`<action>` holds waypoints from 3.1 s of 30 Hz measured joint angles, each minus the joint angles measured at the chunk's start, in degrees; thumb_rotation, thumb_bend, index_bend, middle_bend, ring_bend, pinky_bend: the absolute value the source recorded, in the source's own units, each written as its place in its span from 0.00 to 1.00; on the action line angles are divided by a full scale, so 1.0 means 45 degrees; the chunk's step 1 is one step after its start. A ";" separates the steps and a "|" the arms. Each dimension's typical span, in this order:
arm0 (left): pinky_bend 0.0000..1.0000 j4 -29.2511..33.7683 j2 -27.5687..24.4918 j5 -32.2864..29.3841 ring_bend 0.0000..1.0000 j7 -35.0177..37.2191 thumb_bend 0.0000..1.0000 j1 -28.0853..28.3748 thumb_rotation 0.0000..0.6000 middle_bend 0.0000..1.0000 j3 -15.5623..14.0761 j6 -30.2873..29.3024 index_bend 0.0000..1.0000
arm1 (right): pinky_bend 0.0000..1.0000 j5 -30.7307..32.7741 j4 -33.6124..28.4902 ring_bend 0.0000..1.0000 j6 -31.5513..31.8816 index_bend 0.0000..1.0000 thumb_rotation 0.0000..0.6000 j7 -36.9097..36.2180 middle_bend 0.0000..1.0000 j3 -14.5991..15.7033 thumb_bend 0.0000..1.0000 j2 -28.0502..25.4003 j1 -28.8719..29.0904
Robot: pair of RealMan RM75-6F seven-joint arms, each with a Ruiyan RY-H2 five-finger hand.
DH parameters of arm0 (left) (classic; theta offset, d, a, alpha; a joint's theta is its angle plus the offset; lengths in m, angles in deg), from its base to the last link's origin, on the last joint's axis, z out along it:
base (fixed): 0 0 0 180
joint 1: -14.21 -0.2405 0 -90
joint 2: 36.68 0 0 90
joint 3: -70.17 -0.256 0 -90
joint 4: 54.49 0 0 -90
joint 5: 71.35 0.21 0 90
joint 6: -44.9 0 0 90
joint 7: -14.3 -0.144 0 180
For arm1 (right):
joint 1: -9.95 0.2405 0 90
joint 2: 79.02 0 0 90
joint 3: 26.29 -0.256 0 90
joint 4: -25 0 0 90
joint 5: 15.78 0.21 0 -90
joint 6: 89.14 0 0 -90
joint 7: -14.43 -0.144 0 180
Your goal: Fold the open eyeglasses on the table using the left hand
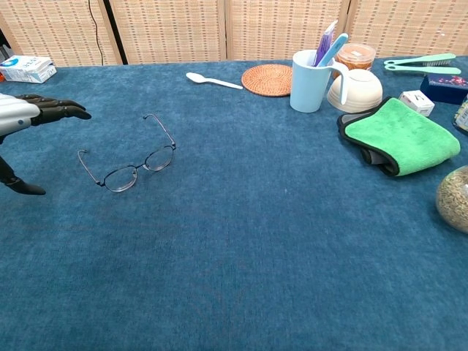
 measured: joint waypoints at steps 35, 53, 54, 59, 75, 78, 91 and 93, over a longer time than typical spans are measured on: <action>0.00 -0.1308 0.2308 -0.2884 0.00 -0.2732 0.07 0.2174 0.83 0.00 0.1212 0.1732 0.00 | 0.00 0.0129 0.0328 0.00 0.0341 0.18 1.00 -0.0597 0.00 -0.0066 0.43 -0.0149 -0.0300; 0.00 0.0167 0.3100 -0.5403 0.00 -0.3901 0.07 0.3546 0.83 0.00 0.1992 0.2098 0.00 | 0.00 0.0357 0.0736 0.00 0.0337 0.18 1.00 -0.0994 0.00 -0.0126 0.43 -0.0026 -0.0389; 0.00 0.0216 0.3095 -0.5439 0.00 -0.4022 0.07 0.3608 0.83 0.00 0.1949 0.2101 0.00 | 0.00 0.0364 0.0751 0.00 0.0350 0.18 1.00 -0.1011 0.00 -0.0125 0.43 -0.0023 -0.0402; 0.00 0.0378 0.2917 -0.5281 0.00 -0.4706 0.07 0.3853 0.83 0.00 0.1462 0.2039 0.00 | 0.00 0.0415 0.0825 0.00 0.0447 0.18 1.00 -0.1138 0.00 -0.0142 0.43 -0.0058 -0.0487; 0.00 -0.0395 0.3416 -0.4794 0.00 -0.5742 0.07 0.4630 0.83 0.00 0.0804 0.1915 0.01 | 0.00 0.0487 0.0818 0.00 0.0568 0.18 1.00 -0.1166 0.00 -0.0183 0.43 -0.0103 -0.0611; 0.00 -0.0460 0.3505 -0.4809 0.00 -0.5753 0.07 0.4664 0.83 0.00 0.0774 0.1841 0.05 | 0.00 0.0499 0.0823 0.00 0.0587 0.18 1.00 -0.1191 0.00 -0.0191 0.43 -0.0106 -0.0631; 0.00 -0.0821 0.3683 -0.4880 0.00 -0.6010 0.07 0.4741 0.83 0.00 0.0582 0.1664 0.16 | 0.00 0.0540 0.0809 0.00 0.0591 0.18 1.00 -0.1423 0.00 -0.0158 0.43 -0.0141 -0.0732; 0.00 -0.0908 0.3725 -0.4881 0.00 -0.6077 0.07 0.4772 0.83 0.00 0.0545 0.1663 0.19 | 0.00 0.0552 0.0814 0.00 0.0588 0.18 1.00 -0.1424 0.00 -0.0159 0.43 -0.0137 -0.0738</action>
